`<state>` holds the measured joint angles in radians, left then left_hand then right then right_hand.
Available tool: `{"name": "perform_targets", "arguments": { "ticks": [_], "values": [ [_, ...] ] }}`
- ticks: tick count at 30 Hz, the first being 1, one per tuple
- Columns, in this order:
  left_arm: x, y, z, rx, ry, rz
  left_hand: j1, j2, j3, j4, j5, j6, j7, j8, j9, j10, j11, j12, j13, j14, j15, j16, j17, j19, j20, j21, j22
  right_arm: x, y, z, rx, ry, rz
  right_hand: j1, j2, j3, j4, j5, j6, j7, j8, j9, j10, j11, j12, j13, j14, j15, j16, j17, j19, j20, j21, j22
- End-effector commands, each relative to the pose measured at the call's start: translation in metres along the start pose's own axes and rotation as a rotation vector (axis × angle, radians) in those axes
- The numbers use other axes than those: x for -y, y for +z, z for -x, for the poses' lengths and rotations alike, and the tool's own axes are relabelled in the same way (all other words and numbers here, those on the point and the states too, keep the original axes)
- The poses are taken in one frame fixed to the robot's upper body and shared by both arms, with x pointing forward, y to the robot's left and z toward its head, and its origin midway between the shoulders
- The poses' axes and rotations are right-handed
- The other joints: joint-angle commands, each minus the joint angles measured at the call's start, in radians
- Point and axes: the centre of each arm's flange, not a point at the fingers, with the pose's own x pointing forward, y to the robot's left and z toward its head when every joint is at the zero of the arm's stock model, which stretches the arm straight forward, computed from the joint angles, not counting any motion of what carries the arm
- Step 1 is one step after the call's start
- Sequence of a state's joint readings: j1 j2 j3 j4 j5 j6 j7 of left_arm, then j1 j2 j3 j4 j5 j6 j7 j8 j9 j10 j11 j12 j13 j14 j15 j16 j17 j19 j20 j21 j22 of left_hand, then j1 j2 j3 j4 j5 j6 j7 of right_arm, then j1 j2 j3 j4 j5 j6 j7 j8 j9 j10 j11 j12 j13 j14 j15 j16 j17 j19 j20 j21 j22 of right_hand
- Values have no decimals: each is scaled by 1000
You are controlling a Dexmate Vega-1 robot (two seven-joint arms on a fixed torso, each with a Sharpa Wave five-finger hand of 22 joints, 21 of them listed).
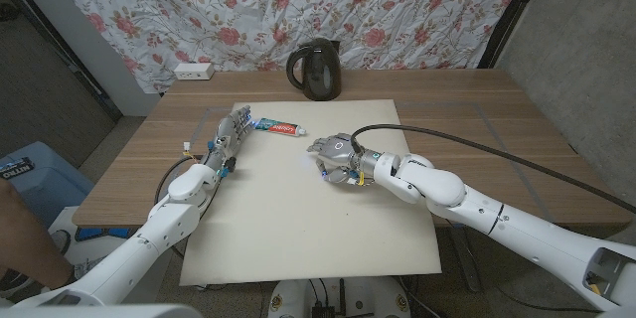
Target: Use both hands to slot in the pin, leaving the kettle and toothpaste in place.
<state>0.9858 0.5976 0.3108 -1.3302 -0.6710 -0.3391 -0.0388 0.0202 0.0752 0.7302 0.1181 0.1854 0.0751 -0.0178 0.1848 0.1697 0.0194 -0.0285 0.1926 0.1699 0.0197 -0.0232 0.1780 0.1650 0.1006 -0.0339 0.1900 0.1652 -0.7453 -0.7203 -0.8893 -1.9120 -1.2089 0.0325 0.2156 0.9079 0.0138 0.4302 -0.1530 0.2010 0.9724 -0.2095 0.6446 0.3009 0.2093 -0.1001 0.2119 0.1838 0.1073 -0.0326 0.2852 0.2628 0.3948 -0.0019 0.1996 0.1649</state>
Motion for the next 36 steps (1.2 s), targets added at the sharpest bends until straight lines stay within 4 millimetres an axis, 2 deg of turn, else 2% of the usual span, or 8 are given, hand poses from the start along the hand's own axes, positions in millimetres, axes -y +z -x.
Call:
{"name": "perform_targets", "arguments": {
  "ticks": [1,21,36],
  "values": [
    [3,3,-1,4,-1,-8,-2,74,2,5,4,9,1,-3,5,1,-4,-2,6,4,-1,-1,5,6,2,1,5,3,-5,4,-11,-17,-22,5,14,2,4,0,27,-14,10,2,10,1,1,3,6,-5,7,2,9,-3,-3,5],
    [10,19,-4,7,-30,-53,-1,74,3,5,4,7,1,-4,5,0,-3,-3,6,2,0,-2,5,6,2,1,5,11,-26,15,-52,-67,-90,7,19,-1,2,-2,33,-14,12,2,20,0,0,3,8,-3,10,6,13,-2,-2,5],
    [31,33,-6,15,-50,-99,0,73,4,2,4,10,1,-3,5,5,-5,-1,5,4,-3,-2,4,7,3,1,5,14,-46,28,-85,-107,-157,7,19,-4,1,-3,32,-14,11,1,22,2,-3,3,8,-1,10,8,16,-1,-2,5]
  ]
}}
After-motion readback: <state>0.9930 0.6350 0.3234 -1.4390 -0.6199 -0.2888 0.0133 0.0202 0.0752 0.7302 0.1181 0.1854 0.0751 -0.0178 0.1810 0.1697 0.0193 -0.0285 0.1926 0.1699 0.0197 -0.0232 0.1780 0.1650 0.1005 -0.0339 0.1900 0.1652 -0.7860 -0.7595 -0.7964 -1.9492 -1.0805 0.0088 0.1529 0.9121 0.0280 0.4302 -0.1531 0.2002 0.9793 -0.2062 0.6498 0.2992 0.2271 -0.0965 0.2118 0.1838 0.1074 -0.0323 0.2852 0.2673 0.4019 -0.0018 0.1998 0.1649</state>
